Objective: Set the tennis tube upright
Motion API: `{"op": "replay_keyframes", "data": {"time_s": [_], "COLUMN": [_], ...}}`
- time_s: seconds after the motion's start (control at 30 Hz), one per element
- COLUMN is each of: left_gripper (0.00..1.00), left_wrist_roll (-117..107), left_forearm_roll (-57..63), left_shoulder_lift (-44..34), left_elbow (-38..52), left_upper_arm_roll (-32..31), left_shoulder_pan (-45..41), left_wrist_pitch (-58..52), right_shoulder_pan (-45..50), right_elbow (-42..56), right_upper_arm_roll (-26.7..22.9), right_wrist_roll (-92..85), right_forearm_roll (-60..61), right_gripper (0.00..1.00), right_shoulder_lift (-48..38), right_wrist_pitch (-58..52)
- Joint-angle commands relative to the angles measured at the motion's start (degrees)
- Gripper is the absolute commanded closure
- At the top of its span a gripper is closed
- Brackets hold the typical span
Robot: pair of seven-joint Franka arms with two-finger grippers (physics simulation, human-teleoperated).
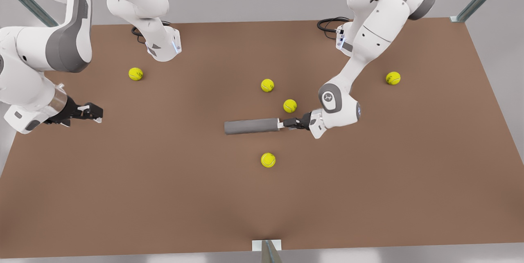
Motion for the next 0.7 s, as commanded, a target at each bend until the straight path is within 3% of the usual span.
{"op": "replay_keyframes", "data": {"time_s": [0.0,0.67], "left_gripper": [0.01,0.01], "left_wrist_roll": [0.11,1.34], "left_forearm_roll": [-0.62,-1.85], "left_shoulder_lift": [0.06,1.56], "left_elbow": [-0.08,-1.75], "left_upper_arm_roll": [0.0,-0.52], "left_shoulder_pan": [-0.04,-1.19], "left_wrist_pitch": [0.06,0.06], "right_shoulder_pan": [-0.01,-0.18], "right_elbow": [0.01,0.45], "right_upper_arm_roll": [-0.01,0.43], "right_wrist_roll": [-0.05,-0.14], "right_forearm_roll": [-0.13,-0.57], "right_gripper": [0.0,0.0], "right_shoulder_lift": [0.02,0.72], "right_wrist_pitch": [-0.12,-0.38]}}
